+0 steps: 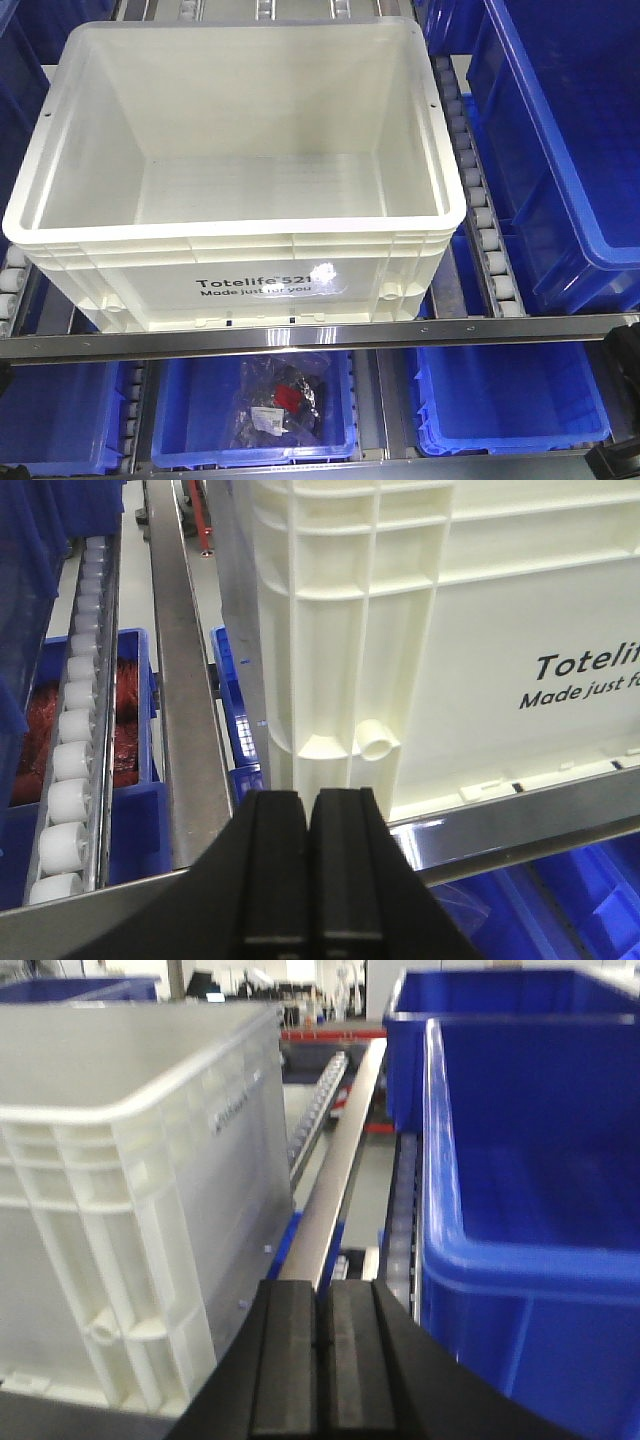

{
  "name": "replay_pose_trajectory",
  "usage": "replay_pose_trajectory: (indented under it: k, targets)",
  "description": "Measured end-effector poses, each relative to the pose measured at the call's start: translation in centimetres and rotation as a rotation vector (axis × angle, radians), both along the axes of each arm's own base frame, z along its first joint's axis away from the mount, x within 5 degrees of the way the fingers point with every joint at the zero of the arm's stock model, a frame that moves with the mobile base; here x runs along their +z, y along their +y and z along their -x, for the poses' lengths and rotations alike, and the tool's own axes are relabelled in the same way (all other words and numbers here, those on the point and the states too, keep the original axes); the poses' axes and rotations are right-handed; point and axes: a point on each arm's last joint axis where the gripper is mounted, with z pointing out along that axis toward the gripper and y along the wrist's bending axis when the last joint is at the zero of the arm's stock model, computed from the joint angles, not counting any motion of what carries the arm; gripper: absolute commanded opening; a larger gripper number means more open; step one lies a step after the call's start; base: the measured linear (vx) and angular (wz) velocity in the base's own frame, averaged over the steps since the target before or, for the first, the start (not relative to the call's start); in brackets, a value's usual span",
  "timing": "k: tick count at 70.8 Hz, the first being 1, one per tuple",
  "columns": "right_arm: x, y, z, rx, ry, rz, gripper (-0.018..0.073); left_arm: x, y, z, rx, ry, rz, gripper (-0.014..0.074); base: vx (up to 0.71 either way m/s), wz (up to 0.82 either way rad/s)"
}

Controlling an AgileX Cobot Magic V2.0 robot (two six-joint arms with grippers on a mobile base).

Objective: Place moving items into box and shelve

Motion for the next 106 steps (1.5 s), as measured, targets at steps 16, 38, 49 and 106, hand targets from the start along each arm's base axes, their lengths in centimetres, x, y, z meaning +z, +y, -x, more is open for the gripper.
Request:
replay_pose_trajectory:
  k: [16,38,49,106]
  targets:
    - [-0.25,0.0,0.02,0.0,0.029,-0.004,-0.0015,-0.03,0.0,0.0,0.0,0.001,0.0,-0.0026,0.0,0.0]
    - [-0.25,0.0,0.02,0.0,0.029,-0.004,-0.0015,-0.03,0.0,0.0,0.0,0.001,0.0,-0.0026,0.0,0.0]
    - [-0.25,0.0,0.02,0.0,0.029,-0.004,-0.0015,-0.03,0.0,0.0,0.0,0.001,0.0,-0.0026,0.0,0.0]
    - [-0.26,0.0,0.03,0.0,0.03,-0.003,-0.0015,0.72,0.03,-0.17,-0.004,-0.091,-0.037,-0.0026,0.0,0.0]
